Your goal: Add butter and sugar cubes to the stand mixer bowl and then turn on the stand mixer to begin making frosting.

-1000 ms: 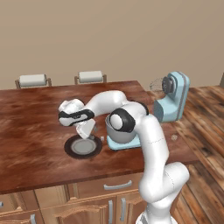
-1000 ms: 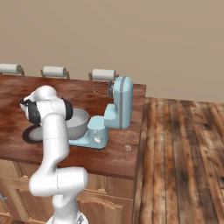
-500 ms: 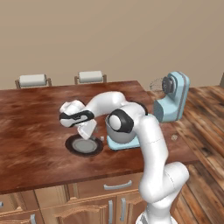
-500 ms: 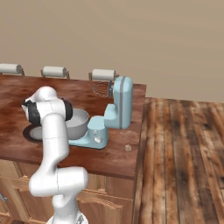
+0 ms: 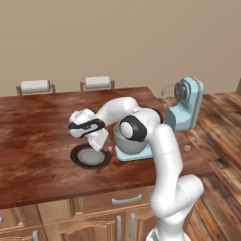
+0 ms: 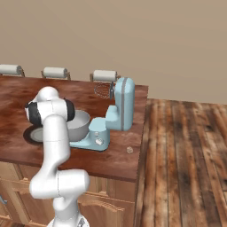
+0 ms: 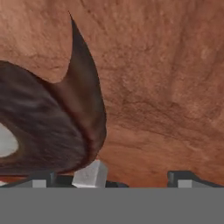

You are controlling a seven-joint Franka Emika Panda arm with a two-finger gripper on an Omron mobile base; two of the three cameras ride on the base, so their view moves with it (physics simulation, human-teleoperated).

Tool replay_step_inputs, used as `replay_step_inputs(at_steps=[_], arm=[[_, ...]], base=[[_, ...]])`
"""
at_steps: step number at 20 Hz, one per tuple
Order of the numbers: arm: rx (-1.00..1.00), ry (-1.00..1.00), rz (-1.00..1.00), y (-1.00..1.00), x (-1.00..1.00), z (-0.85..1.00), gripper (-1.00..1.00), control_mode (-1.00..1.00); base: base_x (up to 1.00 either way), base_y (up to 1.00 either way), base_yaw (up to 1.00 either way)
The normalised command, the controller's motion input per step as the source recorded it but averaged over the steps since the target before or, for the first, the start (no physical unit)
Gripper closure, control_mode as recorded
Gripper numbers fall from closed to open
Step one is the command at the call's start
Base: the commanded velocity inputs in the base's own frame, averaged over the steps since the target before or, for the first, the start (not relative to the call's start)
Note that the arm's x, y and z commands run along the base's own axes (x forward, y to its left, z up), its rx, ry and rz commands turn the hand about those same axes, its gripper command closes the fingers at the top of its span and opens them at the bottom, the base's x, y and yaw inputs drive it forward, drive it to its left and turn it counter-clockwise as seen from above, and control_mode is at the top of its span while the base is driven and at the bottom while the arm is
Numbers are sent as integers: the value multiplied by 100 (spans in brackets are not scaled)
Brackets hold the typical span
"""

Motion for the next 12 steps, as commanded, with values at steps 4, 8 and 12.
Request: replay_step_inputs(at_steps=[4, 8, 12], arm=[[0, 3, 0, 0, -9, -17, -100, -100], [0, 3, 0, 0, -15, -20, -100, -100], [0, 2, 0, 0, -39, -18, -100, -100]], base=[[0, 0, 0], [0, 0, 0], [0, 0, 0]])
